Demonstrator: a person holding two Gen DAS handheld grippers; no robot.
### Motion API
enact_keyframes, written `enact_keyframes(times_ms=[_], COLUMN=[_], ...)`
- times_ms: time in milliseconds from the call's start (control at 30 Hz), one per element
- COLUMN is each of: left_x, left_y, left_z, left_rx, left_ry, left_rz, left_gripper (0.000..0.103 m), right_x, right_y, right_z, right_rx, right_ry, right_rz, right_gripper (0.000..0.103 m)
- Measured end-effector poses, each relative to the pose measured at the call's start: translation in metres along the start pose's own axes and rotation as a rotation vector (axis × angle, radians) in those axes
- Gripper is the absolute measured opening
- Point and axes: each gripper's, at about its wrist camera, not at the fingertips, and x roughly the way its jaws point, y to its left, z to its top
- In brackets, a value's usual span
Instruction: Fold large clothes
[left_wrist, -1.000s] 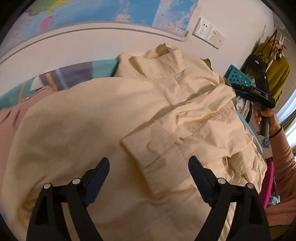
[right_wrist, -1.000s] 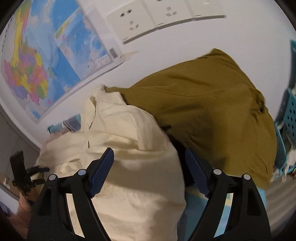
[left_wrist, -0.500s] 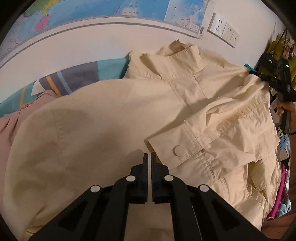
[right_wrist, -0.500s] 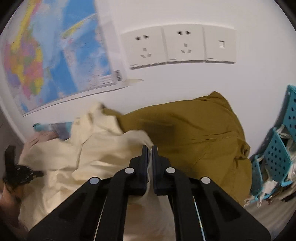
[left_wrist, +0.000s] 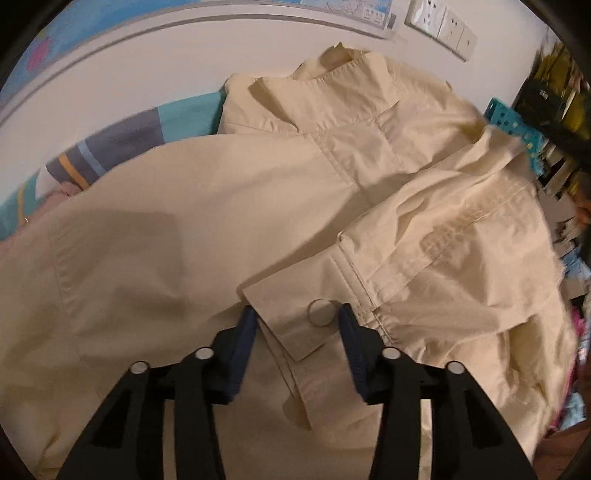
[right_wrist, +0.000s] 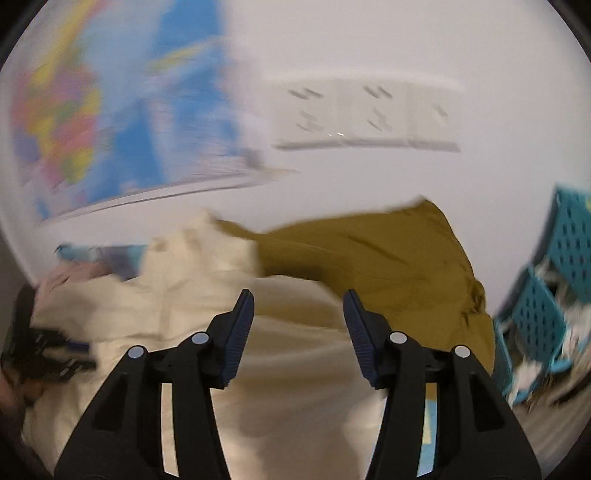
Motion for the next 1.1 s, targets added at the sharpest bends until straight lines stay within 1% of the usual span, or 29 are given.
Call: enact_keyframes(times_ms=[67,100,167,200,233,267,300,333,367,433,500,533,567,600,633,667,700,733,767,833,867,900,933,967,1000,1033,1067,1100], left_x=[-0.002,-0.003,-0.007,-0.011,-0.015,-0.028,-0.036,-0.049,-0.066,-0.097,-0.124,-0.14,-0.152,-0.158,-0.168,-0.175,-0.179,-0.183,-0.183,-0.18,-0.175,-0.171,-0.17,-0.168,-0.166,-0.167,-0.169,-0.171], left_y=[-0.002,-0.002,0.001,0.003,0.003,0.004,0.003,0.005,0.008,0.014,0.027,0.035,0.043,0.046,0.057,0.064,0.071,0.08,0.09,0.1,0.103,0.104,0.103,0.104,0.104,0.104,0.105,0.105], left_z=[0.003,0.004,0.006,0.006,0.006,0.003,0.001,-0.004,-0.012,-0.031,-0.051,-0.065,-0.075,-0.08,-0.094,-0.102,-0.11,-0.119,-0.132,-0.148,-0.158,-0.167,-0.172,-0.178,-0.182,-0.187,-0.191,-0.192], left_rx=[0.01,0.008,-0.019,-0.029,-0.035,-0.028,-0.021,-0.018,-0.02,-0.021,-0.037,-0.057,-0.074,-0.09,-0.126,-0.148,-0.179,-0.209,-0.244,-0.267,-0.275,-0.28,-0.283,-0.282,-0.278,-0.271,-0.269,-0.265], left_ry=[-0.021,-0.025,-0.026,-0.025,-0.031,-0.056,-0.081,-0.112,-0.151,-0.205,-0.237,-0.26,-0.27,-0.274,-0.271,-0.267,-0.264,-0.258,-0.229,-0.195,-0.169,-0.153,-0.147,-0.137,-0.135,-0.141,-0.142,-0.144], left_rz=[0.027,0.032,0.028,0.025,0.024,0.022,0.034,0.059,0.09,0.139,0.183,0.224,0.264,0.294,0.341,0.36,0.37,0.368,0.363,0.374,0.362,0.345,0.344,0.34,0.33,0.315,0.308,0.304], left_gripper=[0.039,0.039,0.039,0.039,0.04,0.045,0.049,0.061,0.063,0.064,0.068,0.069,0.074,0.076,0.076,0.076,0.076,0.077,0.077,0.077,0.077,0.077,0.077,0.076,0.071,0.055,0.035,0.024], right_x=[-0.002,0.0,0.015,0.022,0.029,0.041,0.049,0.06,0.068,0.092,0.104,0.107,0.107,0.107,0.104,0.099,0.095,0.089,0.08,0.065,0.059,0.051,0.044,0.036,0.031,0.027,0.023,0.021], right_y=[0.037,0.053,0.093,0.111,0.127,0.147,0.158,0.169,0.176,0.183,0.183,0.181,0.177,0.176,0.173,0.172,0.172,0.172,0.174,0.184,0.192,0.203,0.212,0.225,0.236,0.247,0.263,0.273], right_z=[-0.009,-0.014,-0.027,-0.033,-0.038,-0.047,-0.053,-0.06,-0.065,-0.076,-0.08,-0.079,-0.077,-0.074,-0.072,-0.069,-0.067,-0.065,-0.066,-0.066,-0.066,-0.068,-0.069,-0.073,-0.076,-0.079,-0.085,-0.088], right_rx=[-0.094,-0.133,-0.224,-0.259,-0.301,-0.352,-0.38,-0.408,-0.424,-0.423,-0.4,-0.378,-0.351,-0.341,-0.334,-0.324,-0.314,-0.297,-0.289,-0.298,-0.306,-0.324,-0.338,-0.357,-0.372,-0.388,-0.407,-0.416], right_ry=[0.028,0.047,0.119,0.143,0.167,0.194,0.22,0.259,0.286,0.346,0.38,0.381,0.383,0.38,0.372,0.358,0.35,0.339,0.326,0.303,0.3,0.297,0.294,0.293,0.297,0.303,0.318,0.33], right_rz=[0.112,0.153,0.277,0.303,0.321,0.335,0.349,0.372,0.386,0.363,0.362,0.365,0.369,0.365,0.354,0.348,0.361,0.393,0.424,0.474,0.499,0.547,0.585,0.642,0.68,0.719,0.781,0.818], right_gripper=[0.05,0.05,0.048,0.048,0.048,0.048,0.048,0.048,0.048,0.047,0.047,0.047,0.047,0.048,0.05,0.05,0.051,0.052,0.054,0.059,0.059,0.059,0.061,0.064,0.068,0.069,0.069,0.069])
